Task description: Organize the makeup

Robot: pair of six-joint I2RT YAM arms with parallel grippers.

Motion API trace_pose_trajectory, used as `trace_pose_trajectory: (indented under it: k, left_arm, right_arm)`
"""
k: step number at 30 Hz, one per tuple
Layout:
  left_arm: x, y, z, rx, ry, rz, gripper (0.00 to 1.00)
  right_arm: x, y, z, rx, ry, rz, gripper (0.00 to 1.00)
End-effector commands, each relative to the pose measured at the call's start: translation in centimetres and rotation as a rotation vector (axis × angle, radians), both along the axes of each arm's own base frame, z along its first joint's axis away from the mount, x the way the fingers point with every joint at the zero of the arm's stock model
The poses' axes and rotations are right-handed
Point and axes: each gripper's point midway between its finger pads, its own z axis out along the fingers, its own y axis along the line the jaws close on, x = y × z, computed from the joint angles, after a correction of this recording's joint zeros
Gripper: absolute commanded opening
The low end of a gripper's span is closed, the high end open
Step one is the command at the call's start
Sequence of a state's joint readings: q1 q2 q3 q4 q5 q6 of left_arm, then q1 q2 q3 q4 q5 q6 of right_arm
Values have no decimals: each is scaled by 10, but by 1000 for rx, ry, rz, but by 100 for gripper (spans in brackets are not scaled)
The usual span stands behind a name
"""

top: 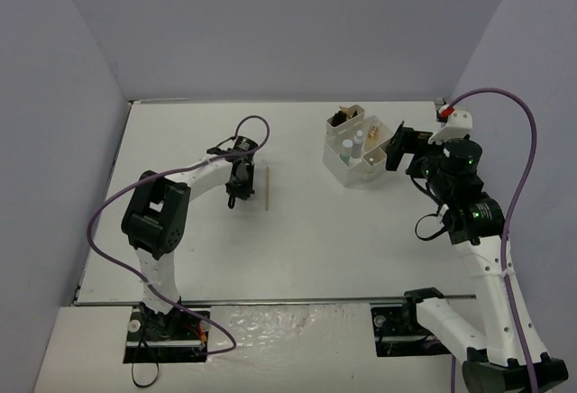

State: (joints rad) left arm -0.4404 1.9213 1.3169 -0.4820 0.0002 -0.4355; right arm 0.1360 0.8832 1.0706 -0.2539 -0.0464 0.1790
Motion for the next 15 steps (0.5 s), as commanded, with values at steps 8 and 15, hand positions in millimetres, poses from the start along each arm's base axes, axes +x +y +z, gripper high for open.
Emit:
trace_pose_trajectory:
  k: [8,15]
  left_arm:
    - [2,-10,69,-65,-254,-61,0]
    - [-30,-67,166,-170,-622,-352,0]
  right_arm:
    - [0,36,13,85,-37,187,100]
    - [-13,84,15,180,12,466,100]
